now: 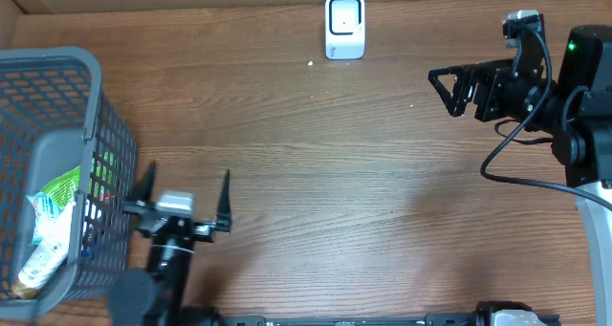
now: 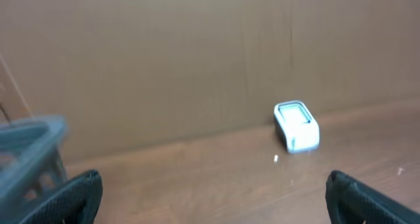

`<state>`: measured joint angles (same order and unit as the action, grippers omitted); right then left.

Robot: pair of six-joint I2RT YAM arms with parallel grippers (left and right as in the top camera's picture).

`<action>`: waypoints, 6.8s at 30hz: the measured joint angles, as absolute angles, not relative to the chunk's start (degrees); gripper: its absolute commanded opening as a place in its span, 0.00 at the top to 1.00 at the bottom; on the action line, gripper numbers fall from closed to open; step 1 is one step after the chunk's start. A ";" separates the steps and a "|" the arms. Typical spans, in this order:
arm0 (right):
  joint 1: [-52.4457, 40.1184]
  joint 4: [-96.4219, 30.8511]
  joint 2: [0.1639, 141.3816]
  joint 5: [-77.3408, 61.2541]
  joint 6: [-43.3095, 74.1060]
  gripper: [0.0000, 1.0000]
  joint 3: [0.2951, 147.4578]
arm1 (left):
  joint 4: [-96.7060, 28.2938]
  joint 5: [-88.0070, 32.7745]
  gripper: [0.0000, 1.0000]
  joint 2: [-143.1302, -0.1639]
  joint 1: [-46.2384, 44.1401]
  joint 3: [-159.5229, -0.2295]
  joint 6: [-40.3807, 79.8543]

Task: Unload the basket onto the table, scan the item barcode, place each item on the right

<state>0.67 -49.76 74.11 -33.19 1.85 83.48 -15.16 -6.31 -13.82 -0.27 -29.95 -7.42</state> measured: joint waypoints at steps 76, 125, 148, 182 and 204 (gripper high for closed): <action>0.67 -54.00 74.11 -32.95 1.67 0.00 83.57 | -52.71 -6.04 0.22 -106.45 44.71 -82.50 4.71; 0.69 -54.00 74.11 -32.77 1.65 0.00 83.57 | -66.30 -6.90 0.19 -109.03 40.86 -84.71 1.04; 0.67 -54.02 74.11 -32.80 1.67 0.00 83.57 | -81.25 -8.36 0.96 -109.84 40.91 -108.97 2.81; 0.67 -54.96 74.11 -32.80 1.67 0.00 83.57 | -59.64 -5.93 0.03 -109.25 40.88 -83.79 4.29; 0.67 -54.72 74.11 -32.80 1.69 0.00 83.57 | -71.29 -5.85 0.96 -109.69 40.80 -95.11 5.85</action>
<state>0.67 -54.72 74.11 -32.80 1.69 83.57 -71.29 -5.85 -109.69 40.80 -95.11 5.85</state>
